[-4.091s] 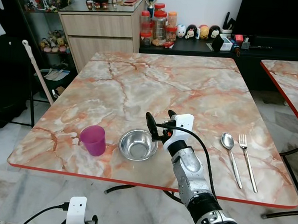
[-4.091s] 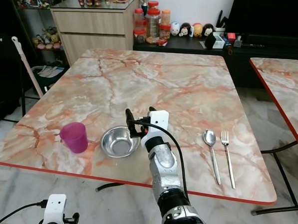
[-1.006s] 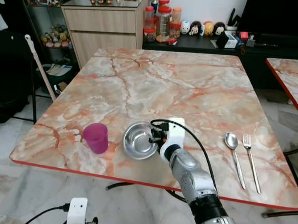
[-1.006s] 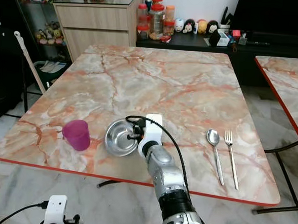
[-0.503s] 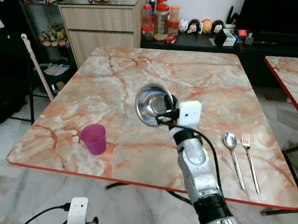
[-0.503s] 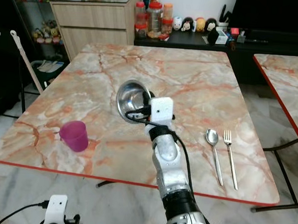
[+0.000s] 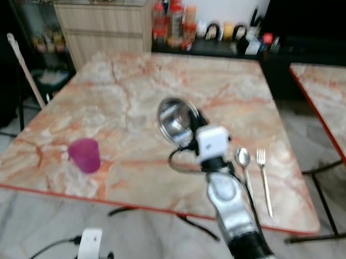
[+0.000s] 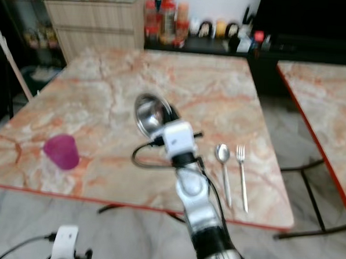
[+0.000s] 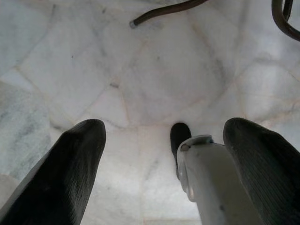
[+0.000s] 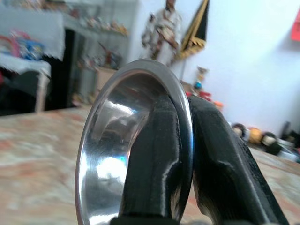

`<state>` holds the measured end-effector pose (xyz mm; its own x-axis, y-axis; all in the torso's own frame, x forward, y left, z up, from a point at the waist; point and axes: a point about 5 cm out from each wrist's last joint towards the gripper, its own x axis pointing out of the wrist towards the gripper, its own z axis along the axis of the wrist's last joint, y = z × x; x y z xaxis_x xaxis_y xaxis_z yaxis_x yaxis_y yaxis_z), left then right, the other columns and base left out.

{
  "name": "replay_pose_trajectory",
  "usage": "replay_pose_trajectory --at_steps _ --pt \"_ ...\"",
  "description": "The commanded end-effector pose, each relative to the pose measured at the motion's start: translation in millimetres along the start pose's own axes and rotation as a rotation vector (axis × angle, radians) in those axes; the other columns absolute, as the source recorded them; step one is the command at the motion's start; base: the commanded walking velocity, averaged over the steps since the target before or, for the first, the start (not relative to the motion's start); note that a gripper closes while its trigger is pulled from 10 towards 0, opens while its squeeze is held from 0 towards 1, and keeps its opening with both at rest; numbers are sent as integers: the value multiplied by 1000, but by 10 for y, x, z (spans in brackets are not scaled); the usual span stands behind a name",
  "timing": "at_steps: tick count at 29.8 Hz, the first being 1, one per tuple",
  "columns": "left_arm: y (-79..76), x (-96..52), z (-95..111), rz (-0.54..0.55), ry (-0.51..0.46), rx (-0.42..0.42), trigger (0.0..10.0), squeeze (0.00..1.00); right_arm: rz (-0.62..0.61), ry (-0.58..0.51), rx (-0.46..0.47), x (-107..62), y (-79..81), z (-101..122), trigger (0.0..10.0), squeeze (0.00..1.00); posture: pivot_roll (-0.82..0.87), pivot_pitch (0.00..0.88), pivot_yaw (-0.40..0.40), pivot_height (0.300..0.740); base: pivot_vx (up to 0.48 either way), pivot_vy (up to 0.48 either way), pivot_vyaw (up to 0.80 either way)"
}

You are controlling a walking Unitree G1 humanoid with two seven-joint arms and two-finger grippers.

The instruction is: Setting the table

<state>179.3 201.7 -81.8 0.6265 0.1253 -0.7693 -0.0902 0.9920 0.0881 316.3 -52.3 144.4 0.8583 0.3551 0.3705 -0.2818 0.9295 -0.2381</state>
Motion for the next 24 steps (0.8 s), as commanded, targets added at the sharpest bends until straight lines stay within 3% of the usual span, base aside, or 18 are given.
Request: replay_pose_trajectory --at_steps 1,8,21,24 --pt "-29 0 1 -8 -4 16 10000 0 -8 -31 -26 25 -50 41 10000 0 12 0 54 736 0 -480 0" --pt "-36 4 14 -12 -6 22 10000 0 -16 -91 -59 81 -40 116 10000 0 9 0 49 736 0 -480 0" --pt "-51 4 12 -19 -4 31 10000 0 -59 -69 -65 99 -97 72 10000 0 -3 0 49 736 0 -480 0" --pt "-50 4 12 -21 -4 34 10000 0 -65 -46 -72 103 -96 43 10000 0 -3 0 50 736 0 -480 -792"
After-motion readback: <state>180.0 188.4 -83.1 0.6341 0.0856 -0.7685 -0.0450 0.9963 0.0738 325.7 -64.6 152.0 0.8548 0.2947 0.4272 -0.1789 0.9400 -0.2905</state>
